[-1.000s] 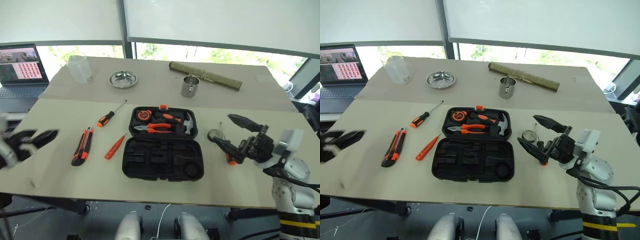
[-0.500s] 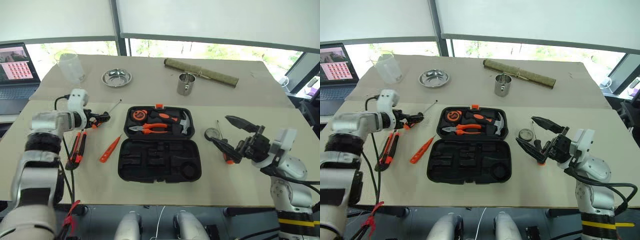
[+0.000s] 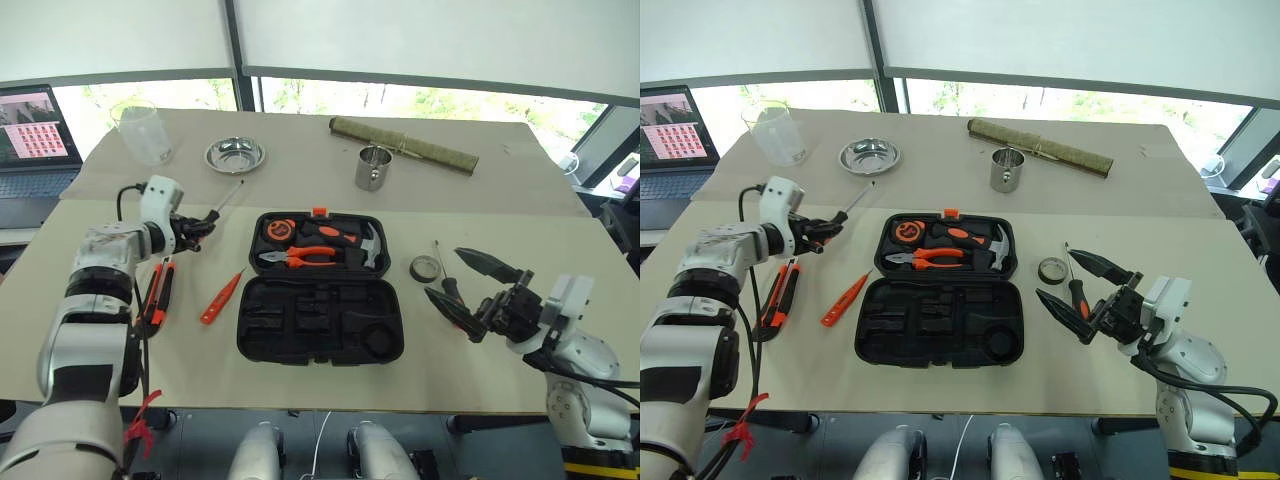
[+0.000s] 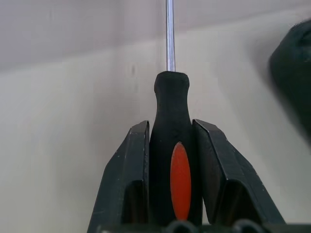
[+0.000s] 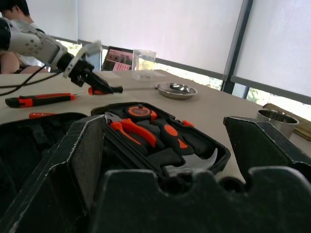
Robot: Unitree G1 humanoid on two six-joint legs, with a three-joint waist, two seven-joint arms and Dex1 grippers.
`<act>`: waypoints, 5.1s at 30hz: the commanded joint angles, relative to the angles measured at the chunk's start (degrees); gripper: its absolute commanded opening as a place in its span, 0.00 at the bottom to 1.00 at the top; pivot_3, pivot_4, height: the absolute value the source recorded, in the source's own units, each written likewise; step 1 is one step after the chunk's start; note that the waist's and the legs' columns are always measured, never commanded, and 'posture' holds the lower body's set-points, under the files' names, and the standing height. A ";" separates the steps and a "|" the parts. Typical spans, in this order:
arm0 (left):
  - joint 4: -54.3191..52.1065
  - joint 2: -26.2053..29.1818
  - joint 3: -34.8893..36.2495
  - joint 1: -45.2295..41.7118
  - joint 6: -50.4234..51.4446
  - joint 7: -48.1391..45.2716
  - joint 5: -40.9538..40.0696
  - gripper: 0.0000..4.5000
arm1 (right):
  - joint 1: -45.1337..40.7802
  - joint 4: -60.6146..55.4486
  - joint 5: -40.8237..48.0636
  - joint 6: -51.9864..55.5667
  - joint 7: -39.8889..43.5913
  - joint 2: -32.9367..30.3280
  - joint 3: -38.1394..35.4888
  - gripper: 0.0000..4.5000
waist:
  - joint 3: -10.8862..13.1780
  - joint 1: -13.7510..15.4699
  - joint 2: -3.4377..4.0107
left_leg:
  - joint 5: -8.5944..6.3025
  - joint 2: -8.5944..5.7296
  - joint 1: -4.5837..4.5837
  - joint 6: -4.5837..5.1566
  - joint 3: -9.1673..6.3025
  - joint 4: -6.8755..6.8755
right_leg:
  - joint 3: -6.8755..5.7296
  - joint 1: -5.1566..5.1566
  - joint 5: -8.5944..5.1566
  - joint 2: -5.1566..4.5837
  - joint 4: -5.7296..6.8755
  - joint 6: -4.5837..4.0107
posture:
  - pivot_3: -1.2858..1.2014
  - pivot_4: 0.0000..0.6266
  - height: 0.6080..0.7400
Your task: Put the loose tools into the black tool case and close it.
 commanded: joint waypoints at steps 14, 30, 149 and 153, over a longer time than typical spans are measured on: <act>-39.12 -2.92 -19.24 9.35 -6.28 -24.07 8.87 0.19 | 4.16 -4.19 1.31 2.30 7.41 -12.18 -6.90 1.00 | -0.01 0.11 0.01 | -0.03 -0.17 0.22 0.07 -0.05 0.19 | 0.12 0.34 -0.04 -0.05 0.00 0.15 | 0.52 0.24 1.00; -44.37 -4.72 -20.33 10.87 -3.45 -21.03 12.21 0.50 | 3.16 -7.38 1.55 4.26 4.69 -9.60 -5.10 1.00 | -0.01 0.31 0.02 | -0.06 -0.17 0.18 0.13 -0.14 0.41 | 0.09 0.41 -0.03 -0.06 0.05 0.19 | 0.52 0.24 1.00; -69.44 3.03 15.86 58.45 -5.05 -19.73 -23.57 1.00 | -47.49 2.88 -33.24 39.00 10.46 -11.69 48.69 0.22 | -0.09 0.11 0.46 | -0.22 0.35 -0.76 0.40 0.24 0.86 | 0.01 -0.75 0.32 0.05 0.07 0.02 | 0.52 0.24 1.00; -69.57 2.73 16.05 59.35 -5.49 -19.69 -23.60 1.00 | -47.26 4.12 -34.83 38.98 11.03 -11.48 48.80 0.22 | -0.09 -0.01 0.46 | -0.22 0.37 -0.73 0.40 0.25 0.85 | 0.02 -0.74 0.32 0.08 0.11 0.02 | 0.52 0.24 1.00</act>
